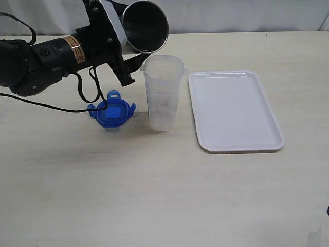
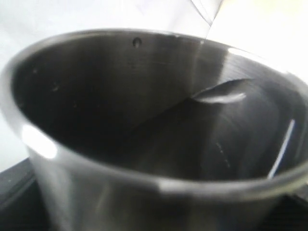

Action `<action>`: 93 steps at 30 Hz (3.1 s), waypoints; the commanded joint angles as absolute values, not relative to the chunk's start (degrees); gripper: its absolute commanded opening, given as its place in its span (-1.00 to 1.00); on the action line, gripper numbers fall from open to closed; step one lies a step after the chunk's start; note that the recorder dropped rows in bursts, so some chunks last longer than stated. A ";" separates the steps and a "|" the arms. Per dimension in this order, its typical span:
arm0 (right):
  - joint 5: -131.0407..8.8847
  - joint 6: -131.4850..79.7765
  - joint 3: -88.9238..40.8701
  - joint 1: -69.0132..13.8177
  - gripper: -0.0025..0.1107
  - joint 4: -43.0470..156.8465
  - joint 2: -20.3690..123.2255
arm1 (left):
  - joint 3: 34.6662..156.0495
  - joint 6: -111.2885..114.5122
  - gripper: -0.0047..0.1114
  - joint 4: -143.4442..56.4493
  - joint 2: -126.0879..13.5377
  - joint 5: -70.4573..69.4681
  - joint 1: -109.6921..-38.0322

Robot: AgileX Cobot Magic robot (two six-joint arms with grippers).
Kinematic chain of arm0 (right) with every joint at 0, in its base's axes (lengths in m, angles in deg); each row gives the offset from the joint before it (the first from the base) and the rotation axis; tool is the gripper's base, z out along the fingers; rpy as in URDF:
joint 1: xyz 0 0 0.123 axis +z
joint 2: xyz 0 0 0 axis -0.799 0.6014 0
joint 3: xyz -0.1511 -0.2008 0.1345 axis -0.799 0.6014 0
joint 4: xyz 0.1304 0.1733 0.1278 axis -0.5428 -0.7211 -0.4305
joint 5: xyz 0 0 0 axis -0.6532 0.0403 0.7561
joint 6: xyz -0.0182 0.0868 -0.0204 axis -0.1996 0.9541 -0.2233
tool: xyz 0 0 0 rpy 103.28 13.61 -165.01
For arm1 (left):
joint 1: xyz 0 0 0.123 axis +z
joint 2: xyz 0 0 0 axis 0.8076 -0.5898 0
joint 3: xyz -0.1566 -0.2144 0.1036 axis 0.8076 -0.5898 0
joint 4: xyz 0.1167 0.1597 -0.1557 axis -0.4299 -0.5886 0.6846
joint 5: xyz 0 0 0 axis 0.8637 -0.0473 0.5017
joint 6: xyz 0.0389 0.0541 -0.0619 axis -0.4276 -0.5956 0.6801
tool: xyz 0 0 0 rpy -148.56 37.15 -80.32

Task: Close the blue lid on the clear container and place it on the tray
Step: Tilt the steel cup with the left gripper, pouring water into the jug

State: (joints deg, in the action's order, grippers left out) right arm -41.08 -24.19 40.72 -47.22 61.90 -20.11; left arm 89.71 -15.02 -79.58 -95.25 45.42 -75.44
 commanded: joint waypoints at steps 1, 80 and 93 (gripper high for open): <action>-41.23 -24.52 40.87 -47.56 -0.88 61.88 -20.37 | 90.81 -16.76 -0.92 -78.33 -94.27 49.67 -75.88; -41.23 -24.52 40.87 -47.56 -0.88 61.88 -20.37 | 90.81 -30.63 -0.92 -75.33 -94.27 50.39 -75.88; -41.23 -24.52 40.87 -47.56 -0.88 61.88 -20.37 | 90.81 -21.95 -0.92 -75.33 -94.27 46.33 -75.88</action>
State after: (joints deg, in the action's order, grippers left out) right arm -41.08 -24.19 40.72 -47.22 61.90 -20.11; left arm 89.71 -26.15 -76.54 -95.25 43.98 -75.44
